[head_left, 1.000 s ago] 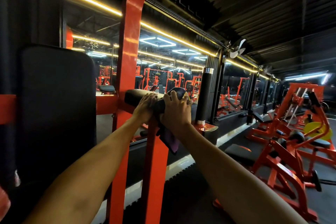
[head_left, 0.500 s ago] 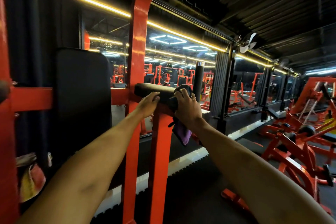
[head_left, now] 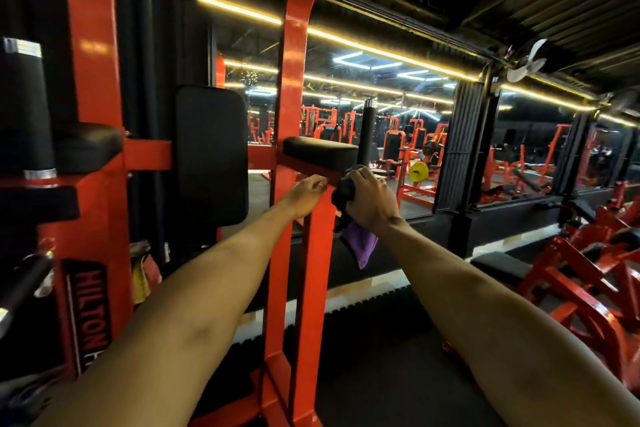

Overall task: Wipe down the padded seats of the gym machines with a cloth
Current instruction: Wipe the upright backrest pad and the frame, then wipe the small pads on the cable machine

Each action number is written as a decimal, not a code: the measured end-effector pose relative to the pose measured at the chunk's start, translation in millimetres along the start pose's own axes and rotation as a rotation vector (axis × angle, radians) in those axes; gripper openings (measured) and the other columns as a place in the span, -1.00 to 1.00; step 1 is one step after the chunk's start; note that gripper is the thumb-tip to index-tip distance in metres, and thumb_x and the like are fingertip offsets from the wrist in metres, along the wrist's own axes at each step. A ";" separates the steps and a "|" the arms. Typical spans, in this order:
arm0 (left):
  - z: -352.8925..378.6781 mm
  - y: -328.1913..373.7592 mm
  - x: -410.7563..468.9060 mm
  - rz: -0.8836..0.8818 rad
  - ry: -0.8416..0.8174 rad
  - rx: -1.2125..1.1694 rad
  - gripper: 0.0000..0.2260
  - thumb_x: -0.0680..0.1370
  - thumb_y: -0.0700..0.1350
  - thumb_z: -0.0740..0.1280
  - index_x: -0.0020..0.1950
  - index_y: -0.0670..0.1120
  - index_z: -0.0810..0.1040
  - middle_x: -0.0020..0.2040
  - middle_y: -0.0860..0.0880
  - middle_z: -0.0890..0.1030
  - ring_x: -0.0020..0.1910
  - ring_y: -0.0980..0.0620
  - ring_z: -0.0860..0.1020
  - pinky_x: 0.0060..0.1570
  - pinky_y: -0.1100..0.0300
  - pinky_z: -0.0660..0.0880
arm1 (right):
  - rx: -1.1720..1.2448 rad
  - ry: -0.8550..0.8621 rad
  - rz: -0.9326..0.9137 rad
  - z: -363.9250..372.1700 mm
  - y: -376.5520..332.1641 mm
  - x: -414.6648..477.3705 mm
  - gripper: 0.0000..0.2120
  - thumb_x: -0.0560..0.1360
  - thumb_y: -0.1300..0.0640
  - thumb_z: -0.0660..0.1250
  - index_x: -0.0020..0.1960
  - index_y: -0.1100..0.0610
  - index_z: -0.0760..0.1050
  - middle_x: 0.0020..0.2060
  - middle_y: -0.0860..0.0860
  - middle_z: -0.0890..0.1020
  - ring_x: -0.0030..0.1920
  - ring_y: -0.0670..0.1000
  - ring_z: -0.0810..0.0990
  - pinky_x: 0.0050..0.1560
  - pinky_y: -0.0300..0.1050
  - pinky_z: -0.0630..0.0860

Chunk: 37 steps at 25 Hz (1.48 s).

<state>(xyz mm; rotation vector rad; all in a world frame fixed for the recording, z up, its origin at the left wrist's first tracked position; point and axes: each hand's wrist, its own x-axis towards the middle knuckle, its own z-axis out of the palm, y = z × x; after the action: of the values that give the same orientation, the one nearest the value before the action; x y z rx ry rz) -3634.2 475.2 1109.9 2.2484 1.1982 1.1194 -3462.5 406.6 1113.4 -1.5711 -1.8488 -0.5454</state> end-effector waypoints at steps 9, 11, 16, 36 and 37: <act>34.9 61.4 -49.9 0.014 -0.075 -0.013 -0.72 0.70 -0.11 0.19 0.31 -0.16 0.58 0.22 -0.05 0.61 0.16 -0.01 0.55 0.09 0.24 0.38 | -0.056 -0.098 0.185 -71.8 32.2 -83.2 -0.55 0.50 0.07 0.39 0.36 0.14 0.47 0.23 0.16 0.58 0.14 0.28 0.61 -0.03 -0.02 0.49; 48.3 70.5 -50.3 0.032 -0.110 -0.026 -0.74 0.68 -0.11 0.21 0.25 -0.16 0.61 0.23 -0.12 0.63 0.17 -0.08 0.57 0.15 0.17 0.42 | -0.042 -0.108 0.301 -90.4 41.9 -101.4 -0.58 0.48 0.06 0.39 0.31 0.13 0.49 0.20 0.15 0.60 0.13 0.26 0.62 0.01 0.00 0.54; 86.5 112.0 -60.7 0.081 -0.224 0.067 -0.73 0.69 -0.09 0.11 -0.06 -0.06 0.57 0.02 -0.17 0.58 0.09 -0.15 0.56 0.03 0.07 0.40 | -0.104 -0.117 0.465 -137.6 74.2 -153.1 -0.59 0.45 0.03 0.40 0.27 0.08 0.51 0.20 0.13 0.60 0.17 0.25 0.61 0.15 0.08 0.57; 413.7 454.6 -260.1 0.584 -0.855 0.010 -0.69 0.64 -0.09 0.24 0.35 -0.12 0.55 0.33 -0.11 0.57 0.29 -0.15 0.52 0.23 0.11 0.44 | -0.566 -0.250 1.156 -408.2 244.4 -534.8 -0.62 0.48 -0.01 0.37 0.25 0.10 0.47 0.21 0.12 0.58 0.16 0.22 0.58 -0.03 -0.04 0.44; 437.7 473.8 -276.8 0.608 -0.895 0.014 -0.69 0.63 -0.08 0.25 0.35 -0.12 0.55 0.36 -0.12 0.55 0.31 -0.15 0.51 0.27 0.10 0.44 | -0.574 -0.262 1.202 -420.5 253.5 -561.9 -0.62 0.49 -0.01 0.36 0.25 0.10 0.47 0.22 0.11 0.57 0.17 0.22 0.57 -0.01 -0.03 0.45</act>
<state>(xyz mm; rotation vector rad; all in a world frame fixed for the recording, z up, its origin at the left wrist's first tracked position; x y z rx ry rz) -3131.0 -1.3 998.2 2.7030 0.1653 0.1372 -3085.8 -226.2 993.2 -2.8243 -0.5815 -0.2847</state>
